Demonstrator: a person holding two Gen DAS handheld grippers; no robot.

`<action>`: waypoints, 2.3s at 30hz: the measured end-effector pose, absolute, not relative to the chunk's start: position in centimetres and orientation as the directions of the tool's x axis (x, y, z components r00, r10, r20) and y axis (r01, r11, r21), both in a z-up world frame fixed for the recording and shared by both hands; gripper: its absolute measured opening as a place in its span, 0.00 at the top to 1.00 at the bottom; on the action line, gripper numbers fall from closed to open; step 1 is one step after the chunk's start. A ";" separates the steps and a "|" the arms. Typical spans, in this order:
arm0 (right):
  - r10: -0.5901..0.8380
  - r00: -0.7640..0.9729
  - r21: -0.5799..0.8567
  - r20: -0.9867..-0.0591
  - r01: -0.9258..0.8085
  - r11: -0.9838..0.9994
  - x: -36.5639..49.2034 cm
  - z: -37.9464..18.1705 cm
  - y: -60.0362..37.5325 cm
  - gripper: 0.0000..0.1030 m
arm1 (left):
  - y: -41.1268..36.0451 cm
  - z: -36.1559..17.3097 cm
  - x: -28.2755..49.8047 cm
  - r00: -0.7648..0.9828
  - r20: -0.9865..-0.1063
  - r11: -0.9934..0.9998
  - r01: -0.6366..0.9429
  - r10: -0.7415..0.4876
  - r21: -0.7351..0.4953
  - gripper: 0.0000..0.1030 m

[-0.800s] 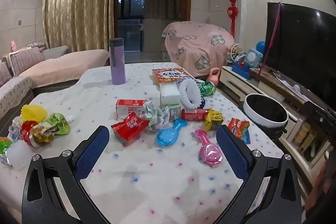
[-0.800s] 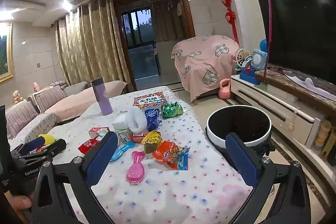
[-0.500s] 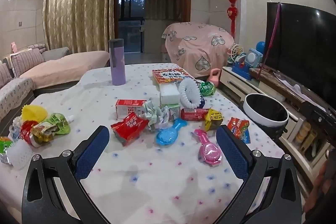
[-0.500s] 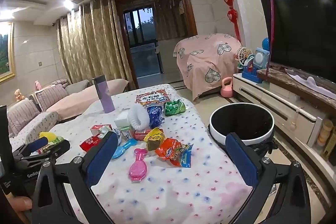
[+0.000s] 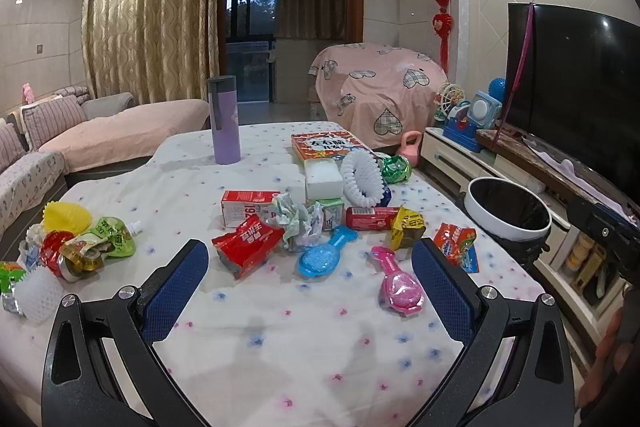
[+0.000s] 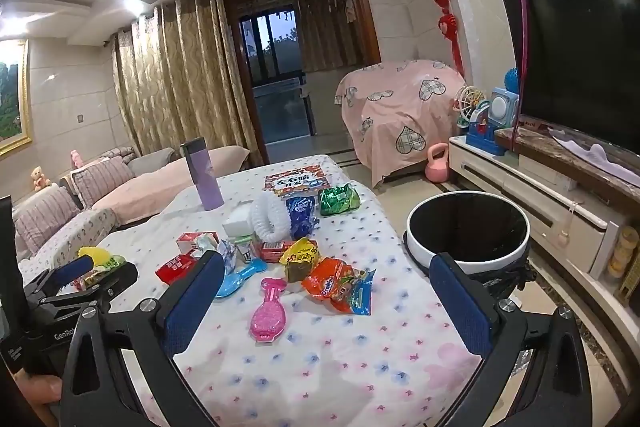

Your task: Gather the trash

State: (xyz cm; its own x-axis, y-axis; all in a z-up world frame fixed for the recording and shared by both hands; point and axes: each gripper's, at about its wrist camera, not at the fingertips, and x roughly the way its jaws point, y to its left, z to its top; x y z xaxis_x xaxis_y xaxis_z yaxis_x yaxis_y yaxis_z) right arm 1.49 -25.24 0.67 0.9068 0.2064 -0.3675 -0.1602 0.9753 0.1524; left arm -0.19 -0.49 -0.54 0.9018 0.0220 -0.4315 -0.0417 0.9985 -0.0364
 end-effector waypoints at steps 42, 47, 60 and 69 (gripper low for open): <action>0.228 0.894 0.167 -0.387 -0.176 0.970 2.1 0.0 -25.0 0.00 | -0.6 -1.2 0.1 0.891 -0.453 0.998 -0.053 0.036 -0.026 0.00; 0.233 0.889 0.176 -0.395 -0.176 0.969 2.4 -0.2 -25.1 0.00 | -0.5 -1.6 0.4 0.880 -0.473 0.998 -0.058 0.040 -0.022 0.00; 0.258 0.843 0.199 -0.472 -0.183 0.963 4.7 -2.3 -24.9 0.00 | 2.0 -4.2 3.1 0.812 -0.583 0.993 -0.090 0.029 -0.076 0.00; 0.263 0.798 0.216 -0.543 -0.169 0.962 7.5 -4.3 -25.1 0.01 | 4.6 -6.4 6.7 0.756 -0.650 0.986 -0.155 0.078 -0.062 0.00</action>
